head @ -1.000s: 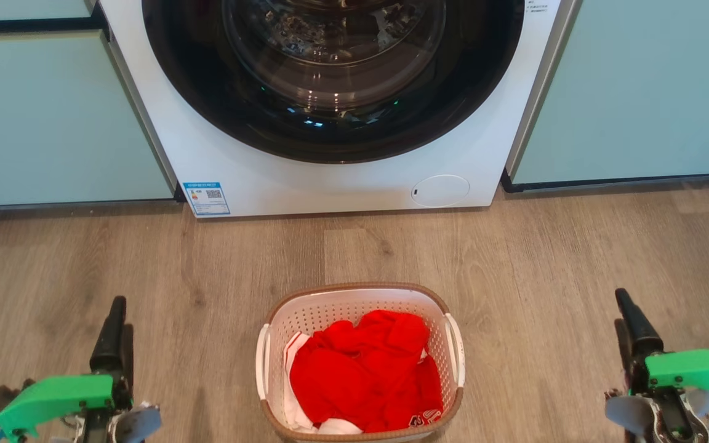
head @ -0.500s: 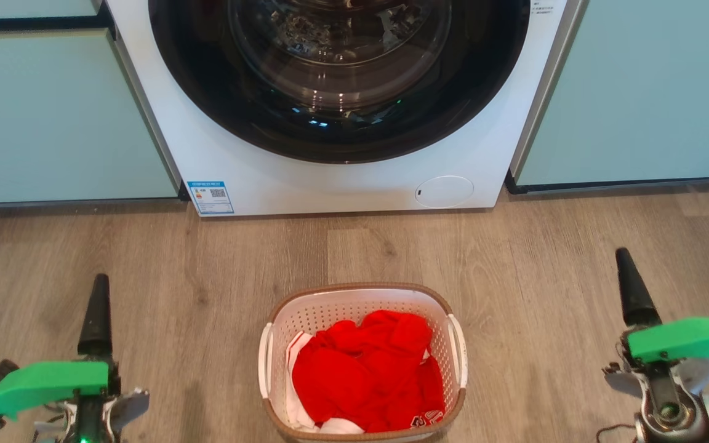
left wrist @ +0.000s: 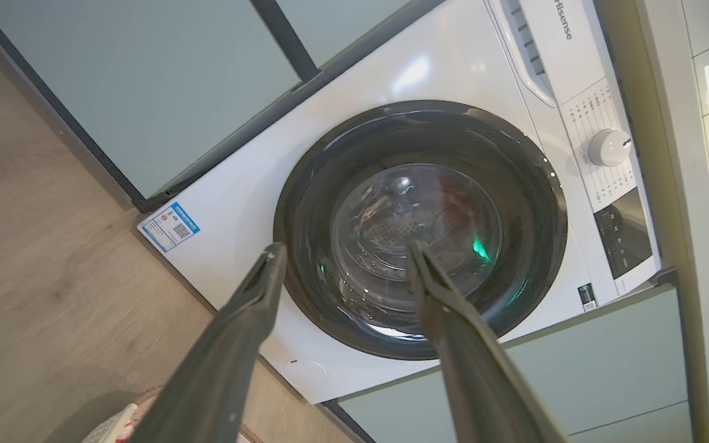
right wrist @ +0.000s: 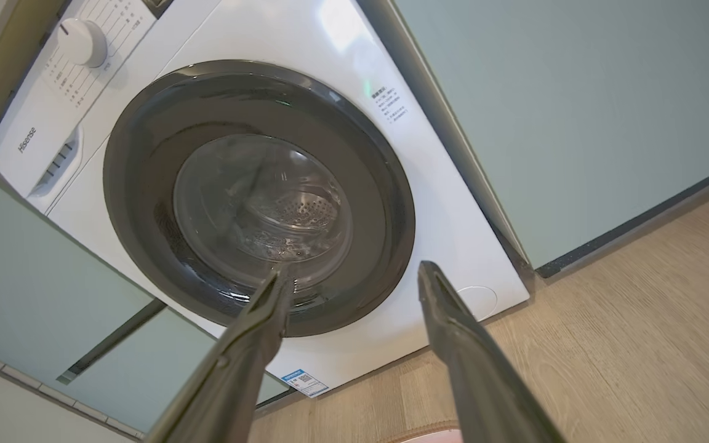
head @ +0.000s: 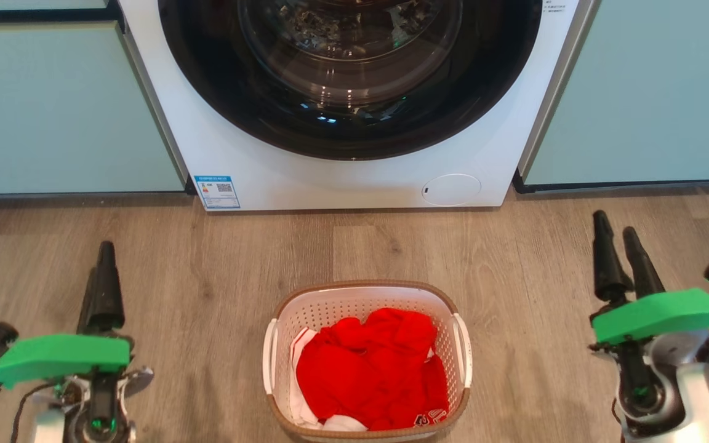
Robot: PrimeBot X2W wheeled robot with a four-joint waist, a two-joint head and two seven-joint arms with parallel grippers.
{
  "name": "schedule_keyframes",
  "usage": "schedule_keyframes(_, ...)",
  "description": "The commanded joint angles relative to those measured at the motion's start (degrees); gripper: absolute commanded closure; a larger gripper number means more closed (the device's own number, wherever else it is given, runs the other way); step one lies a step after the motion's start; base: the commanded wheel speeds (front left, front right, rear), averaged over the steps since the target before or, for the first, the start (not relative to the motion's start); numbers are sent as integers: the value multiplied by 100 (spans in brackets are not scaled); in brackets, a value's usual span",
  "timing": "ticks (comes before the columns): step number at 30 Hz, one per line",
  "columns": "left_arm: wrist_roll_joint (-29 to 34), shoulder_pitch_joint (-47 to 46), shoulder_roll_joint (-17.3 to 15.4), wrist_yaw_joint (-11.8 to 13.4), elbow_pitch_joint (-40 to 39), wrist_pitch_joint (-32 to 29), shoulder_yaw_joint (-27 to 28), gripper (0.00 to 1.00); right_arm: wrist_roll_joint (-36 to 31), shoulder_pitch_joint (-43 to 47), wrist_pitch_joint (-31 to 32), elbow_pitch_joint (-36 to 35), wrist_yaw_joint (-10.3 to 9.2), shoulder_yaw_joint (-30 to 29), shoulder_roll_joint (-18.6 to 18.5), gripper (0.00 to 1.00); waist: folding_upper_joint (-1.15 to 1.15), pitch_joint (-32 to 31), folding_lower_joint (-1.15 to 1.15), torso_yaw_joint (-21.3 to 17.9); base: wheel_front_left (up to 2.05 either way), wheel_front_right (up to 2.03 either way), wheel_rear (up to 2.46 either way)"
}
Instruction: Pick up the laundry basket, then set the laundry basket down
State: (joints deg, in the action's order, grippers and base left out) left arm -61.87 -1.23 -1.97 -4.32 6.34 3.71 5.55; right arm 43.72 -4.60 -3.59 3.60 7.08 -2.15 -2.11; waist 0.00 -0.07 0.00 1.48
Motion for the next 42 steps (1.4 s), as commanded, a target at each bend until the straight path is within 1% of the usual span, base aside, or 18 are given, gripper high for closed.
schedule_keyframes(1, 233, -323, -72, 62, -302, 63, 28, 0, -229, -364, -76, -300, 20, 109, -73, 0, 0, 1, 0, 6, 0, 0, 0)
schedule_keyframes(5, 712, -348, -74, 403, -542, 130, -126, 0, -643, -414, -143, -441, 21, 217, -100, 0, 0, 11, 0, 17, 0, 0, 0)
schedule_keyframes(11, 1552, -351, -75, 825, -733, 231, -484, 0, -1234, -433, -244, -582, 23, 359, -130, 0, 0, 15, 0, 22, 0, 0, 0)
schedule_keyframes(14, 1948, -384, -76, 926, -846, 282, -736, 0, -1566, -446, -295, -627, 24, 425, -141, 0, 0, 24, 0, 17, 0, 0, 0)
schedule_keyframes(19, 2605, -422, -78, 1019, -911, 365, -1169, 0, -2104, -452, -378, -668, 26, 634, -171, 0, 0, 36, 0, 13, 0, 0, 0)
schedule_keyframes(22, 3030, -454, -79, 1057, -884, 416, -1406, 0, -2308, -442, -429, -659, 27, 737, -174, 0, 0, 35, 0, -3, 0, 0, 0)
schedule_keyframes(25, 3417, -483, -128, 1176, -837, 466, -1616, 0, -2552, -450, -479, -639, 28, 809, -168, 0, 0, 31, 0, -19, 0, 0, 0)
schedule_keyframes(27, 3678, -514, -211, 1322, -775, 500, -1796, 0, -2696, -448, -513, -639, 29, 854, -166, 0, 0, 27, 0, -31, 0, 0, 0)
schedule_keyframes(31, 4165, -606, -453, 1705, -580, 567, -2274, 0, -2993, -402, -580, -539, 30, 787, -115, 0, 0, 18, 0, -58, 0, 0, 0)
schedule_keyframes(35, 4449, -723, -628, 2114, -357, 635, -2749, 0, -3353, -404, -647, -520, 31, 809, -91, 0, 0, 16, 0, -72, 0, 0, 0)
schedule_keyframes(36, 4449, -723, -628, 2114, -357, 635, -2749, 0, -3353, -404, -647, -520, 31, 809, -91, 0, 0, 16, 0, -72, 0, 0, 0)
schedule_keyframes(39, 4595, -787, -725, 2358, -195, 685, -3043, 0, -3632, -364, -698, -427, 32, 746, -79, 0, 0, 9, 0, -83, 0, 0, 0)
schedule_keyframes(42, 4612, -812, -731, 2513, -79, 736, -3232, 0, -3916, -332, -748, -272, 33, 700, -71, 0, 0, -5, 0, -82, 0, 0, 0)
